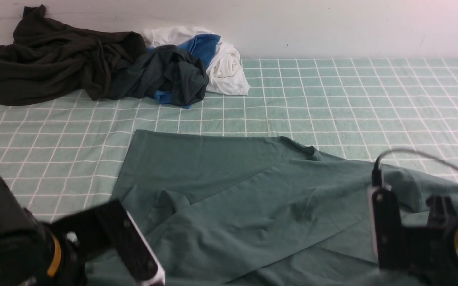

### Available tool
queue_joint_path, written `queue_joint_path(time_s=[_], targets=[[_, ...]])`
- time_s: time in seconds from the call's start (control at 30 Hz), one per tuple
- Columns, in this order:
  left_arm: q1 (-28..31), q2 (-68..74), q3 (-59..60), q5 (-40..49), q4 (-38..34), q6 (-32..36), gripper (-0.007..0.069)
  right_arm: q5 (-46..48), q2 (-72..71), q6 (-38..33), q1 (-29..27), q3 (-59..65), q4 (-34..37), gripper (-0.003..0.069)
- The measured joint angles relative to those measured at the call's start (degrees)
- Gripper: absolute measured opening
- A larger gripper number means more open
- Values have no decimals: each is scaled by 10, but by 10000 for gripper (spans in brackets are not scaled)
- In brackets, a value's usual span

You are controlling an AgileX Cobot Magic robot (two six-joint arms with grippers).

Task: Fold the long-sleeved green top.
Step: Use both arms to drag the lower edge of the fabric forward and fold it over the upper edge

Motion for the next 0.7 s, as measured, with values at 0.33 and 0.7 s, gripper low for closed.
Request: queue_joint_path(time_s=[0.33,0.7], targets=[[167,190,-249,-66,18,70,17,-55,153,-111,-166,-227,105,16],[236,459,-469,-127,17,93,32,-85,370,-101,-210,-384,120,28]])
